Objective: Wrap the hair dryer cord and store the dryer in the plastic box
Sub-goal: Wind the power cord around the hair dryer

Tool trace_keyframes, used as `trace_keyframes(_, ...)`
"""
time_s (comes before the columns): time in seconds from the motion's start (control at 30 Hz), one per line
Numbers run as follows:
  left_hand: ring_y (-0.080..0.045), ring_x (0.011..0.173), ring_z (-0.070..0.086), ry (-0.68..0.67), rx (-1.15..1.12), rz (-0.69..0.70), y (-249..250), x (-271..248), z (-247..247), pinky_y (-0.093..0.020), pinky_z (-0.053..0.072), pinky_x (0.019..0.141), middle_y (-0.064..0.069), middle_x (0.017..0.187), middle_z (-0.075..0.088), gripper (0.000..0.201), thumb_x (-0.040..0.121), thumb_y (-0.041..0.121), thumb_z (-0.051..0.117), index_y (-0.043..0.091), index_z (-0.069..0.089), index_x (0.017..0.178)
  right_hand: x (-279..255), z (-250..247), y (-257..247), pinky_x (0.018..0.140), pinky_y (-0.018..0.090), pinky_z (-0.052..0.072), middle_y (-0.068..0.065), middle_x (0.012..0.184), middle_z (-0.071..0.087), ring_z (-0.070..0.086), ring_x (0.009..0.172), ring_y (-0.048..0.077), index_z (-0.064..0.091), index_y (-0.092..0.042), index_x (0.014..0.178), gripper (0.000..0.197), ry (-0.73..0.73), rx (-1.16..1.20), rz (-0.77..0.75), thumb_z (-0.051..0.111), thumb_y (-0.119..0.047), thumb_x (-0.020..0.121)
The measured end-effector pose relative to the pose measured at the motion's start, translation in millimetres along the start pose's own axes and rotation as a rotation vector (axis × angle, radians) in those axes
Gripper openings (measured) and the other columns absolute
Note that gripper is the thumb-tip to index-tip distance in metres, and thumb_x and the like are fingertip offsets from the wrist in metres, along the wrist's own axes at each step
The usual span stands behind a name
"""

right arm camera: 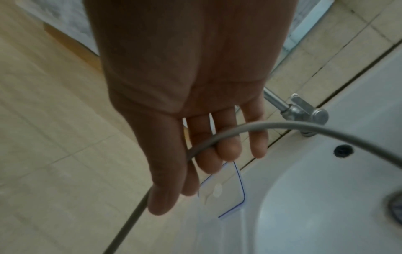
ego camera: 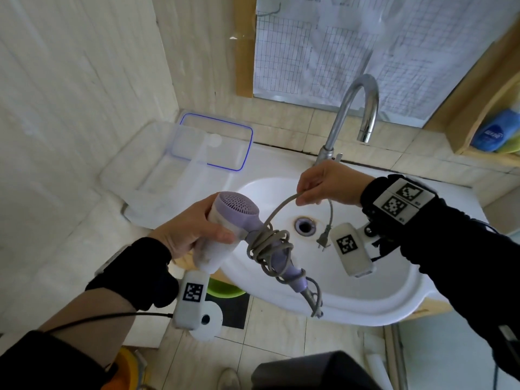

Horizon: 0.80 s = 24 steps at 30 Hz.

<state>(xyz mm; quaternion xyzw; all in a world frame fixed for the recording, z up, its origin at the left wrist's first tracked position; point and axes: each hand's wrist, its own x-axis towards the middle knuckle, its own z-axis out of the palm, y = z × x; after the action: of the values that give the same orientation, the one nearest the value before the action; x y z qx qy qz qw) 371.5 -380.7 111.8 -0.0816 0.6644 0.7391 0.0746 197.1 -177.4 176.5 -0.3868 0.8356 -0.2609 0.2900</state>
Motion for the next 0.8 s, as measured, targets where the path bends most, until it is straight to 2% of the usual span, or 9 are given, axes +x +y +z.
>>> trace_keyframes(0.07, -0.018, 0.077, 0.069, -0.048, -0.093, 0.002, -1.5, -0.7, -2.9, -0.033, 0.056, 0.066, -0.004, 0.086, 0.075, 0.081, 0.027, 0.028, 0.09, 0.016, 0.066, 0.103, 2.1, -0.2, 6.8, 0.076, 0.029, 0.049, 0.008, 0.069, 0.062, 0.056, 0.068, 0.016, 0.07, -0.009, 0.078, 0.01, 0.013, 0.057, 0.011, 0.072, -0.019, 0.075)
trace_keyframes(0.17, -0.019, 0.072, 0.07, -0.069, -0.241, 0.034, -4.0, -3.3, -5.8, -0.03, 0.057, 0.064, -0.006, 0.081, 0.075, 0.067, 0.028, 0.032, 0.091, 0.019, 0.075, 0.092, 2.8, 1.2, 22.8, 0.08, 0.029, 0.051, 0.007, 0.073, 0.067, 0.062, 0.072, 0.015, 0.071, -0.014, 0.078, 0.003, 0.04, 0.164, 0.063, 0.068, -0.016, 0.078)
trace_keyframes(0.33, -0.019, 0.065, 0.07, 0.025, -0.423, 0.078, -8.1, -3.4, -4.2, -0.03, 0.058, 0.06, -0.005, 0.073, 0.075, 0.065, 0.023, 0.035, 0.09, 0.02, 0.078, 0.086, -2.1, 19.7, 37.0, 0.066, 0.014, 0.053, 0.011, 0.081, 0.07, 0.065, 0.072, 0.016, 0.071, -0.014, 0.082, 0.01, 0.025, 0.348, 0.127, 0.061, -0.014, 0.084)
trace_keyframes(0.47, -0.019, 0.065, 0.07, 0.1, -0.493, 0.103, -10.6, 4.0, 8.8, -0.035, 0.058, 0.066, -0.005, 0.073, 0.075, 0.061, 0.026, 0.037, 0.089, 0.021, 0.078, 0.084, 5.8, 43.1, 33.5, 0.058, 0.018, 0.049, 0.004, 0.071, 0.06, 0.057, 0.062, 0.012, 0.061, -0.018, 0.073, 0.022, 0.011, 0.345, 0.208, 0.051, -0.006, 0.089)
trace_keyframes(0.53, -0.017, 0.067, 0.07, 0.135, -0.492, 0.109, -10.0, 8.6, 14.3, -0.033, 0.057, 0.068, -0.003, 0.074, 0.075, 0.06, 0.025, 0.039, 0.088, 0.022, 0.079, 0.082, 9.5, 56.5, 31.5, 0.053, 0.015, 0.048, 0.005, 0.068, 0.053, 0.054, 0.057, 0.012, 0.056, -0.012, 0.079, 0.02, -0.071, 0.41, 0.276, 0.043, -0.008, 0.094)
trace_keyframes(0.6, -0.014, 0.069, 0.07, 0.165, -0.472, 0.129, -7.9, 12.5, 17.3, -0.03, 0.057, 0.067, -0.002, 0.076, 0.075, 0.057, 0.03, 0.034, 0.087, 0.022, 0.078, 0.084, 9.7, 67.2, 30.4, 0.051, 0.012, 0.046, 0.003, 0.065, 0.05, 0.052, 0.054, 0.011, 0.058, -0.008, 0.094, 0.018, -0.137, 0.348, 0.267, 0.043, -0.018, 0.095)
trace_keyframes(0.63, -0.013, 0.071, 0.069, 0.179, -0.453, 0.143, -6.4, 14.0, 18.1, -0.028, 0.056, 0.067, -0.001, 0.078, 0.075, 0.052, 0.036, 0.027, 0.083, 0.022, 0.077, 0.087, 9.9, 70.7, 30.9, 0.054, 0.014, 0.046, 0.002, 0.064, 0.051, 0.052, 0.056, 0.013, 0.058, -0.01, 0.098, 0.019, -0.154, 0.279, 0.251, 0.044, -0.022, 0.095)
trace_keyframes(0.7, -0.011, 0.073, 0.069, 0.211, -0.408, 0.167, -3.6, 16.4, 19.0, -0.025, 0.056, 0.065, 0.001, 0.08, 0.075, 0.043, 0.051, 0.02, 0.07, 0.021, 0.074, 0.093, 9.5, 73.4, 30.7, 0.059, 0.017, 0.046, -0.001, 0.064, 0.053, 0.053, 0.059, 0.014, 0.061, -0.015, 0.096, 0.018, -0.154, 0.14, 0.212, 0.046, -0.026, 0.093)
trace_keyframes(0.8, -0.011, 0.074, 0.068, 0.256, -0.344, 0.191, -2.4, 19.8, 20.1, -0.024, 0.055, 0.065, 0.002, 0.082, 0.074, 0.045, 0.057, 0.02, 0.066, 0.018, 0.067, 0.102, 9.7, 74.7, 26.6, 0.059, 0.02, 0.047, 0.0, 0.062, 0.055, 0.053, 0.057, 0.016, 0.064, -0.011, 0.093, 0.017, -0.155, 0.093, 0.195, 0.051, -0.021, 0.09)
